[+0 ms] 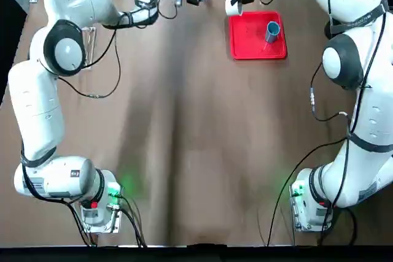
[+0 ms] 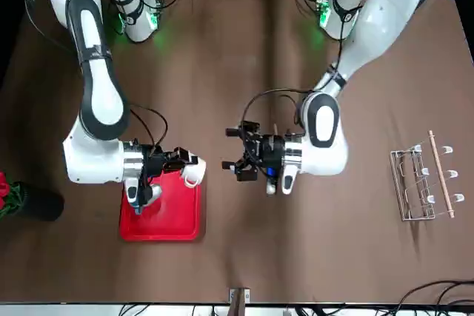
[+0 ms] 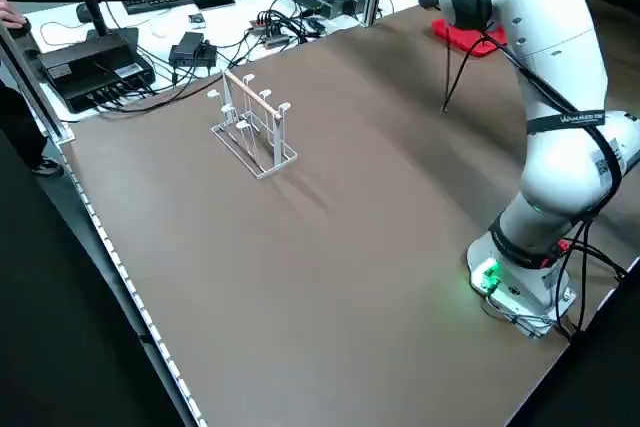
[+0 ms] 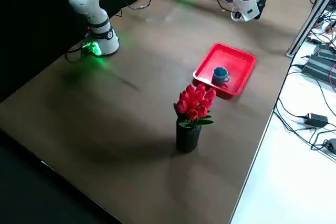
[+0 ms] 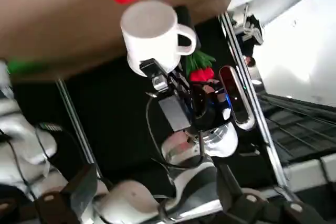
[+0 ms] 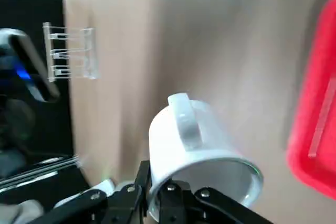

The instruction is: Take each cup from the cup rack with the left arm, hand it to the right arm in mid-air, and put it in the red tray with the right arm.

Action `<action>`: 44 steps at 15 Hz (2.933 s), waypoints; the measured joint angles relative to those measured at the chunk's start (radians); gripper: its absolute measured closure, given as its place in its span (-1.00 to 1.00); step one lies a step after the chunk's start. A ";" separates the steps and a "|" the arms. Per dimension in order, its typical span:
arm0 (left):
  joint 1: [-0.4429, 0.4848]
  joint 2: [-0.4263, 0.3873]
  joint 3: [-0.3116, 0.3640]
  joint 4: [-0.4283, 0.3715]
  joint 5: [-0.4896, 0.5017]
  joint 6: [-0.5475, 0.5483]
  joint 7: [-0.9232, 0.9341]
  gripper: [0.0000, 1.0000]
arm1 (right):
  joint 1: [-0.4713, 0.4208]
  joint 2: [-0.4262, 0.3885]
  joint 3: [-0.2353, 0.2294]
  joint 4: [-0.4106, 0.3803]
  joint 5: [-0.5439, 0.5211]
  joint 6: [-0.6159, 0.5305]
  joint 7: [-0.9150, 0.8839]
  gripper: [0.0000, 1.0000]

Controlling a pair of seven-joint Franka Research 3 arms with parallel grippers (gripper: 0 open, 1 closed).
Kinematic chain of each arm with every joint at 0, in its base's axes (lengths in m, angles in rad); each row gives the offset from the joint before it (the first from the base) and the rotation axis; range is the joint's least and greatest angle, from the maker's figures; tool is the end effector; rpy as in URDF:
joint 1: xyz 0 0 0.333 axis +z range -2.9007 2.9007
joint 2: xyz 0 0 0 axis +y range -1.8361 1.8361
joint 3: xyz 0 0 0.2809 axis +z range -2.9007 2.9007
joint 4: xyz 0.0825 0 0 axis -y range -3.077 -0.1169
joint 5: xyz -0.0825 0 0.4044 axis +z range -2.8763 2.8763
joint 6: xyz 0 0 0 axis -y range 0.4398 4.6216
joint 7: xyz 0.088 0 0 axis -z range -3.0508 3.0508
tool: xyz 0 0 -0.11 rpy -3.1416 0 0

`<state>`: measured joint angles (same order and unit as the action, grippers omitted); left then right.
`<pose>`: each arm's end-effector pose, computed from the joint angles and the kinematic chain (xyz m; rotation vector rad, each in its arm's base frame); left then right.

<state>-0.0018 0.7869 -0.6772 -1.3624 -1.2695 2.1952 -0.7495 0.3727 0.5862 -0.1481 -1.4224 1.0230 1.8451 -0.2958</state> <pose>0.6388 -0.4028 0.3465 1.4824 0.9180 -0.9588 0.6716 0.2435 0.3352 -2.2533 -0.1825 0.1304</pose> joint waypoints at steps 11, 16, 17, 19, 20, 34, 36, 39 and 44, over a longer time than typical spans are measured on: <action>0.113 -0.147 -0.001 0.002 0.735 -0.095 -0.226 -1.00 | 0.009 0.069 0.000 -0.036 -0.308 0.237 0.251 0.78; 0.155 -0.203 -0.002 0.003 1.015 -0.210 -0.227 -1.00 | 0.035 0.098 0.003 -0.036 -0.518 0.268 0.478 0.78; 0.161 -0.213 -0.003 0.003 1.064 -0.238 -0.227 -1.00 | 0.041 0.112 0.003 -0.036 -0.545 0.275 0.498 0.78; 0.163 -0.225 -0.003 0.002 1.166 -0.271 -0.212 -1.00 | 0.052 0.144 0.003 -0.036 -0.563 0.324 0.520 0.78; 0.162 -0.234 -0.003 0.003 1.218 -0.280 -0.179 -1.00 | 0.057 0.159 0.003 -0.036 -0.568 0.349 0.530 0.78; 0.396 -0.321 0.002 0.002 1.384 -0.569 0.431 -1.00 | 0.066 0.220 0.000 -0.020 -0.619 0.381 0.561 -0.22; 0.425 -0.354 0.002 0.003 1.385 -0.572 0.486 -1.00 | 0.065 0.220 -0.001 -0.004 -0.619 0.381 0.571 -0.59; 0.456 -0.393 0.004 0.003 1.385 -0.581 0.523 -1.00 | 0.065 0.220 -0.002 0.028 -0.619 0.381 0.620 -1.00; 0.306 -0.486 0.206 0.003 1.385 -0.582 0.559 -1.00 | 0.061 0.219 -0.007 0.090 -0.619 0.380 0.731 -1.00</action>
<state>0.3044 0.3007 -0.4714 -1.3594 0.1153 1.6131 -0.1908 0.4334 0.8051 -0.1555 -1.3327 0.4040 2.2251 0.4353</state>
